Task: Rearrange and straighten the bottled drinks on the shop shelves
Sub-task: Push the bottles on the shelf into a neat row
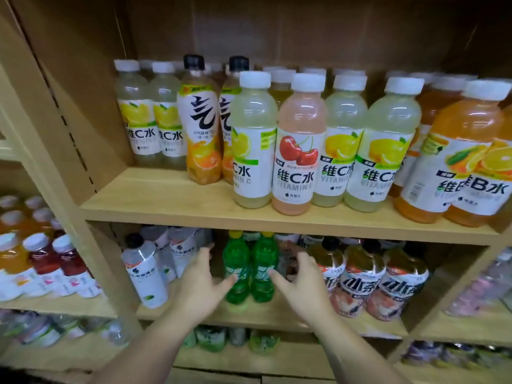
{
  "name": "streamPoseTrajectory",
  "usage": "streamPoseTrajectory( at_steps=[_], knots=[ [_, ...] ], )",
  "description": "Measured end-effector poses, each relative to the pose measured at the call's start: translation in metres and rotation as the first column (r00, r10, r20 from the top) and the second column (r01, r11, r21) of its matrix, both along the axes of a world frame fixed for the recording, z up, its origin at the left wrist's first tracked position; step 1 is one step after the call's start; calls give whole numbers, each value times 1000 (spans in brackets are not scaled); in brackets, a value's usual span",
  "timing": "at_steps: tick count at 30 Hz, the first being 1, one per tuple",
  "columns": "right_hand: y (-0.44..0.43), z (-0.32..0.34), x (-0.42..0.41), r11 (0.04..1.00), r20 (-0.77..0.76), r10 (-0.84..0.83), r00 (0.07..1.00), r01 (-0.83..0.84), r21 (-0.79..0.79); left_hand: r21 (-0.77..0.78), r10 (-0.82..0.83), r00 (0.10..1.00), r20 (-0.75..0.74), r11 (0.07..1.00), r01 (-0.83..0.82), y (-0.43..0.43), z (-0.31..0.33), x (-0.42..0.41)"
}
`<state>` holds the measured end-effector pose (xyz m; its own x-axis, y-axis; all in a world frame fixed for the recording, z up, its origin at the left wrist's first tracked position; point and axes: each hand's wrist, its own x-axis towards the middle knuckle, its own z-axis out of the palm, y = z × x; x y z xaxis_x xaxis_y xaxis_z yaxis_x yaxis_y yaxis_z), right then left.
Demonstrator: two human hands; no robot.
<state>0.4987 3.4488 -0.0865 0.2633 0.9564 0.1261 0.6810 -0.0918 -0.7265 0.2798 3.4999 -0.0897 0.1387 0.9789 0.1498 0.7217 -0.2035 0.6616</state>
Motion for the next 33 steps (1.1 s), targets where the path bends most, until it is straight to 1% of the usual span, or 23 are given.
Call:
streamPoseTrajectory(
  at_steps=[3,5,8,12,15,18,20,22,24,27,33],
  knots=[
    [23,-9,-7,1000,-95,-19,995,21,18,-64,-46,999,26,997,48,15,-5,3],
    [33,-11,-13,1000,-139,-20,990,23,20,-79,-107,993,41,991,110,25,-6,4],
    [41,-16,-23,998,-123,-51,991,48,-30,-101,-188,979,75,976,195,40,-14,4],
    [39,-25,-35,987,-125,-149,981,138,-87,-173,-219,973,74,958,228,48,-22,9],
    [25,-27,-44,979,-143,-203,969,196,-62,-160,-225,971,75,959,234,48,-29,7],
    [8,-27,-48,977,-160,-211,964,211,-21,-131,-253,956,147,953,272,43,-36,5],
    [-6,-28,-46,973,-224,-224,949,230,4,-143,-256,949,183,948,284,40,-44,6],
    [-24,-29,-43,969,-286,-229,930,245,23,-149,-291,922,254,930,335,34,-53,7],
    [-47,-28,-39,965,-316,-243,917,263,21,-162,-315,873,371,904,395,24,-58,12],
    [-82,-28,-25,944,-361,-289,887,327,48,-184,-328,817,474,871,456,5,-57,26],
    [-161,-31,31,894,-442,-373,816,443,64,-218,-441,734,517,761,611,-41,-51,74]
  ],
)
